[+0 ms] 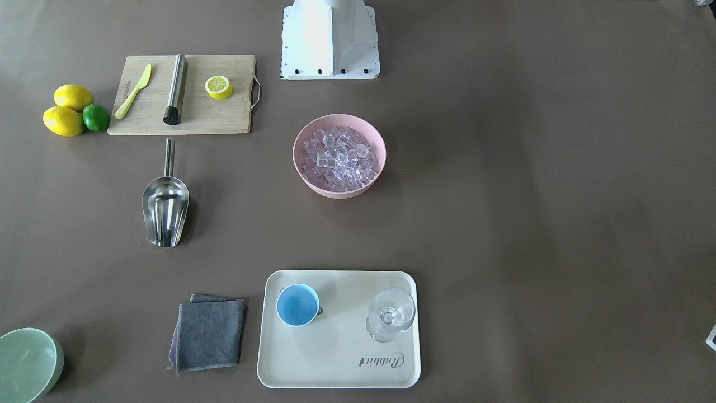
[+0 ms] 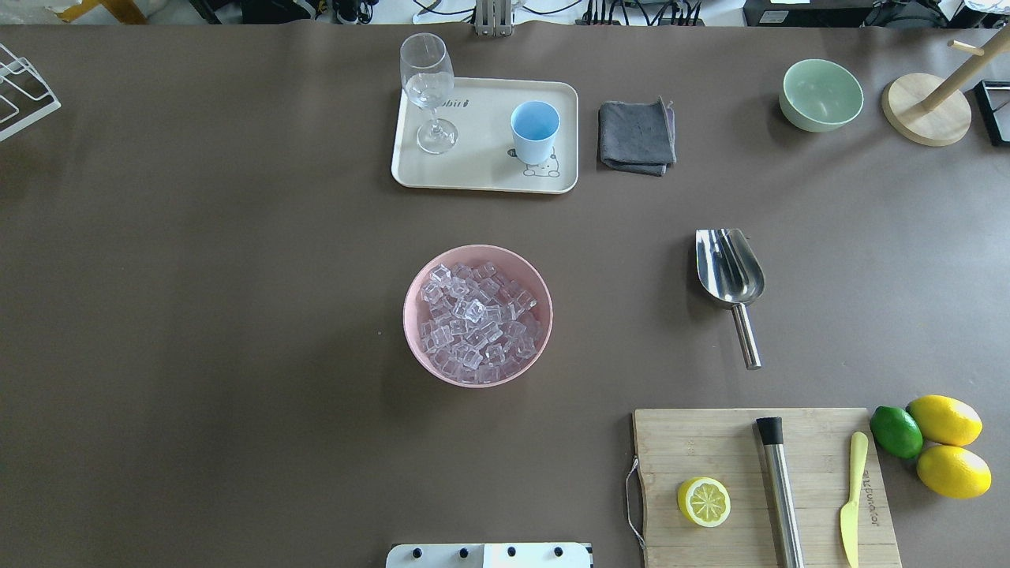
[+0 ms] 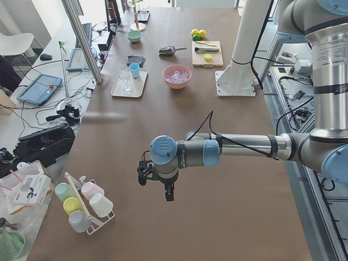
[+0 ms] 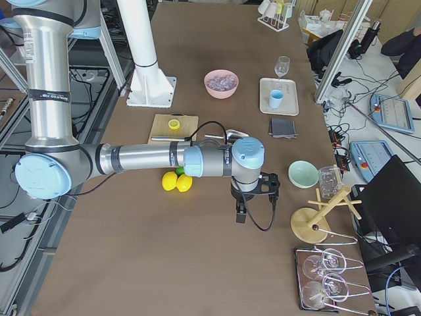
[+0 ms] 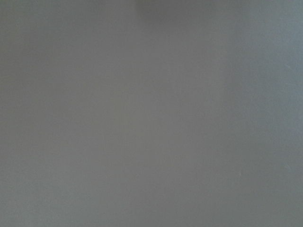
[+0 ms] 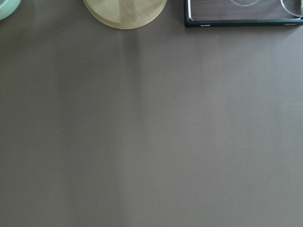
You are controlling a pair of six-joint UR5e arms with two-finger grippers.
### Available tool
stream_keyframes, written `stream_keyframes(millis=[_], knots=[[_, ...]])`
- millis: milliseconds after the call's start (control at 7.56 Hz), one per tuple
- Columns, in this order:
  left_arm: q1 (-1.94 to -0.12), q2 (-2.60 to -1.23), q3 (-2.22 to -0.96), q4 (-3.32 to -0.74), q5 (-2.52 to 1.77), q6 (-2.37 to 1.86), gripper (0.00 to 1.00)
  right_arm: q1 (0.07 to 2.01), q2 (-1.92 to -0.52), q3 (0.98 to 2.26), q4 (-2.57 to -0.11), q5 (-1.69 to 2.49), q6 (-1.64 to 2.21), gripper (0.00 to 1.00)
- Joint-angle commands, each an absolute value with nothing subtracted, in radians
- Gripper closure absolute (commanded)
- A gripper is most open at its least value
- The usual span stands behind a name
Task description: Put ice in cup with scoop
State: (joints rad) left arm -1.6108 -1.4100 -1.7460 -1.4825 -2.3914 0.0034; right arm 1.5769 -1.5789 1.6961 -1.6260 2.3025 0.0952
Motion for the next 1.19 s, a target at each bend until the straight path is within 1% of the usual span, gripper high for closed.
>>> stream_keyframes(millis=[0, 397, 794, 1059], knots=[[-1.588, -1.423, -1.746, -1.483, -2.370, 0.092, 0.02, 1.577, -1.588, 1.703, -1.626, 2.303, 0.089, 0.00], [-1.588, -1.417, -1.749, -1.479, -2.382, 0.137, 0.02, 1.577, -1.588, 1.709, -1.626, 2.304, 0.089, 0.00], [-1.594, -1.420, -1.740, -1.476, -2.382, 0.137, 0.02, 1.574, -1.588, 1.744, -1.626, 2.304, 0.095, 0.00], [-1.597, -1.424, -1.746, -1.476, -2.382, 0.135, 0.01, 1.520, -1.588, 1.804, -1.628, 2.333, 0.133, 0.00]])
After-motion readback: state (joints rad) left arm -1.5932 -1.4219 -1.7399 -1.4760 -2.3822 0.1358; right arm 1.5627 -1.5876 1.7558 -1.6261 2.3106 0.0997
